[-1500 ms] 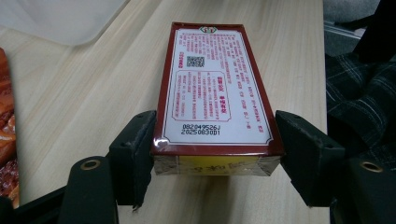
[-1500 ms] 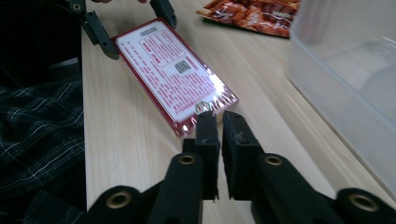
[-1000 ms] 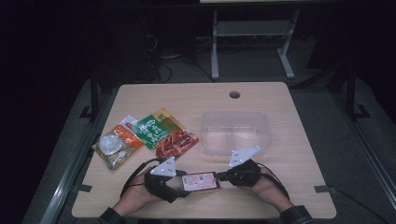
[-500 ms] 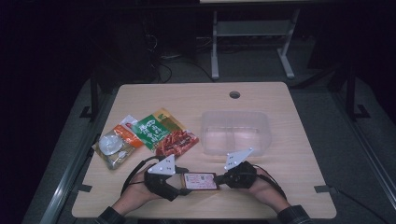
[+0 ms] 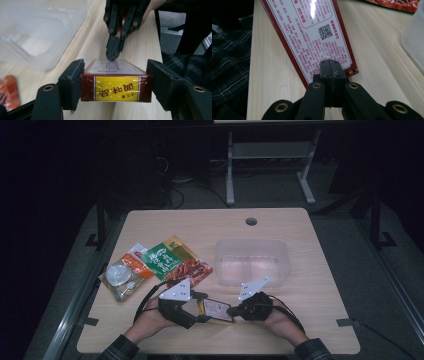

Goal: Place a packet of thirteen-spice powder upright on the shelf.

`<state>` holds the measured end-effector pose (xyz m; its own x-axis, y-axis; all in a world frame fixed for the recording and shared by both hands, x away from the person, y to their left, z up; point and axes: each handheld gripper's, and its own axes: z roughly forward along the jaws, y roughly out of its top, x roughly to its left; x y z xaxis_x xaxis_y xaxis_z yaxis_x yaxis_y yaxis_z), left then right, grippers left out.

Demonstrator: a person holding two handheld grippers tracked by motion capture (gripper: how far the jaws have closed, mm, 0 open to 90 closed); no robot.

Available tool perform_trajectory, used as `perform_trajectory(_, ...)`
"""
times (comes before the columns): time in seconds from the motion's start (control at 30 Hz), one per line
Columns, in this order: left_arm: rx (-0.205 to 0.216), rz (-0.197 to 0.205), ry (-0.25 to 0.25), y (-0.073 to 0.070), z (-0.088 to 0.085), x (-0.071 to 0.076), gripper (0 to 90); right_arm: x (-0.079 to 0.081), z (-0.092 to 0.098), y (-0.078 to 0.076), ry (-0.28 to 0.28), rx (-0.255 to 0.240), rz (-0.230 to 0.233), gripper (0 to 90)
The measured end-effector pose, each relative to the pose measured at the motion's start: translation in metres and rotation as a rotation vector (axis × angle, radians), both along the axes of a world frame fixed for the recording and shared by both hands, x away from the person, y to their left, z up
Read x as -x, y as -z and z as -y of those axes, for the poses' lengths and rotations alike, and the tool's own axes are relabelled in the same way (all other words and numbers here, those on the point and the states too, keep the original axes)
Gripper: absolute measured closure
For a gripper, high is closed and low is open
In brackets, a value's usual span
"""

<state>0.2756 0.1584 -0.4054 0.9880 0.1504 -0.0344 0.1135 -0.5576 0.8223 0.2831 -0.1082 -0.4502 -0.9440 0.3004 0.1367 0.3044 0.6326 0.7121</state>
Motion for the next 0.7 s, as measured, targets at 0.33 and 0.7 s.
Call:
perform_trajectory(0.33, 0.061, 0.006, 0.034, -0.008, 0.021, -0.012, 31.9, -0.003, 0.003, 0.002, 0.016, -0.005, -0.021, 89.8)
perform_trajectory(0.7, 0.081, 0.01, 0.097, -0.012, 0.06, -0.022, 31.8, -0.006, 0.008, 0.006, 0.012, 0.012, -0.034, 89.7)
